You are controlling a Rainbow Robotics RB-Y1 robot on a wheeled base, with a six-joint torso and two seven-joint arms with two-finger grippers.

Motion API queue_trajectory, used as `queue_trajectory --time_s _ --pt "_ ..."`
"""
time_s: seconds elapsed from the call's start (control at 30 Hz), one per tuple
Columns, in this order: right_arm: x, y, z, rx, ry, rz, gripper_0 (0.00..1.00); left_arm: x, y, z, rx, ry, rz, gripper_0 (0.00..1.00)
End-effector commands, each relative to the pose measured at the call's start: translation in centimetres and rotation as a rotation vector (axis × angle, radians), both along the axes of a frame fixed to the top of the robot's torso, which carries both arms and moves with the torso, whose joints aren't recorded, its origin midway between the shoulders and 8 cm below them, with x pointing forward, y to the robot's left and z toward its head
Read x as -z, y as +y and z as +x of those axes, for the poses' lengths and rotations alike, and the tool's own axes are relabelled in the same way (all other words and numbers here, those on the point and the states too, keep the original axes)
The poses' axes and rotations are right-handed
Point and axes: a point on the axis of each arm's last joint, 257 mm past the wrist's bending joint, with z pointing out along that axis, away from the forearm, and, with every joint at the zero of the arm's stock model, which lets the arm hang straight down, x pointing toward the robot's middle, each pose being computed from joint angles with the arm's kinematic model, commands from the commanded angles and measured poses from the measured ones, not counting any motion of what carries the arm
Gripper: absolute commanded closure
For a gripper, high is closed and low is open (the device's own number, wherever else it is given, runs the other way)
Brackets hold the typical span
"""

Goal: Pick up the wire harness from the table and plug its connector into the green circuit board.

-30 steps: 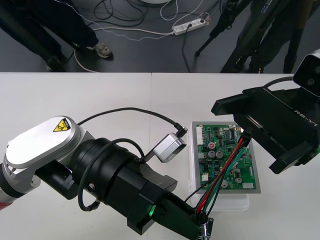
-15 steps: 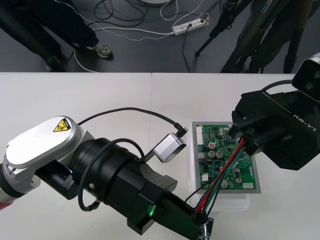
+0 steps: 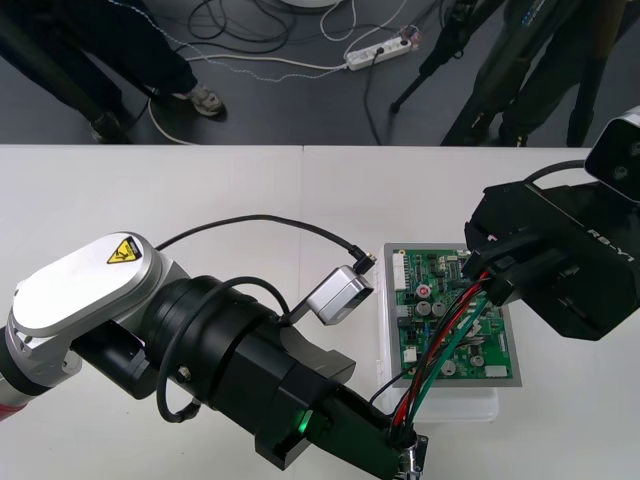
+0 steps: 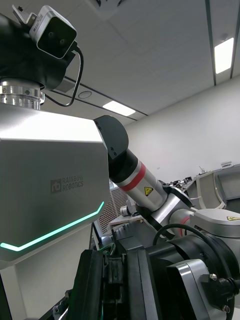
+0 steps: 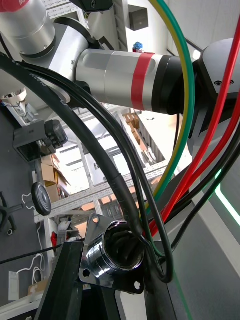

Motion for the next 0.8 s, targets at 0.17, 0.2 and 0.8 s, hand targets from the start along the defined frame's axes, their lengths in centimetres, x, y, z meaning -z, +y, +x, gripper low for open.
queue_trajectory --time_s 0.17,0.2,0.8 --pt "0.1 -0.8 0.2 0.003 0.031 -0.021 1.00 -3.2 -1.4 0.6 -0.024 -0.064 -0.085 0.00" --pt "0.2 -0.8 0.2 0.004 0.032 -0.021 1.00 -3.2 -1.4 0.7 -0.028 -0.068 -0.087 0.00" --pt "0.3 -1.2 1.0 0.030 0.045 -0.018 1.00 -3.6 -2.0 1.9 -0.083 -0.138 -0.139 0.00"
